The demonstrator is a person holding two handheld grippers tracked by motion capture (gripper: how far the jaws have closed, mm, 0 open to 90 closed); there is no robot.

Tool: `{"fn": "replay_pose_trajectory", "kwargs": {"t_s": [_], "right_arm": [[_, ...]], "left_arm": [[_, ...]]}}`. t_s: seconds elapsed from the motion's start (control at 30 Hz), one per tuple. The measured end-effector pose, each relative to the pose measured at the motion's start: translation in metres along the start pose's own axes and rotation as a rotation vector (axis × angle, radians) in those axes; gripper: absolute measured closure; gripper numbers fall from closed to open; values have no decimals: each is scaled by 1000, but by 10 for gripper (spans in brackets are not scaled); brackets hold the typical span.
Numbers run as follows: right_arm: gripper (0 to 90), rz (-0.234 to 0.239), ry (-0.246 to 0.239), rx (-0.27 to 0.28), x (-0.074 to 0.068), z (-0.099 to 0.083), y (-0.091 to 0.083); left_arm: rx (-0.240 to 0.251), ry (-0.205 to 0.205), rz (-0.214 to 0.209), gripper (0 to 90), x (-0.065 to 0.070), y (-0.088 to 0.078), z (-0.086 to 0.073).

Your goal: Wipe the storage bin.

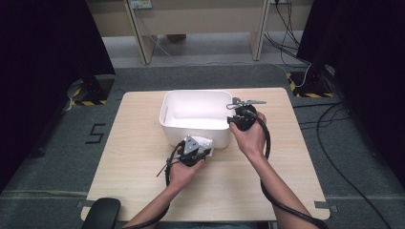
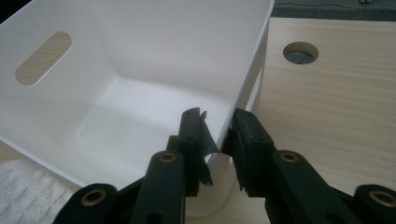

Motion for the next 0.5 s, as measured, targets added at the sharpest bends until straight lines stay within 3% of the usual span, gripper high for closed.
{"fn": "replay_pose_trajectory", "kwargs": {"t_s": [0.5], "right_arm": [[744,0,3,-1,0,0,0]], "left_arm": [[27,6,-6,747,1,-6,11]]}}
Point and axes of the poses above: each handheld gripper's, and its own axes: y roughly forward along the jaws, z roughly out of its top, x roughly to its right, the point moved 8 cm from there along y, roughly forward along the jaws, and after that the axes turned 4 degrees about -z, right-handed, at the moved point
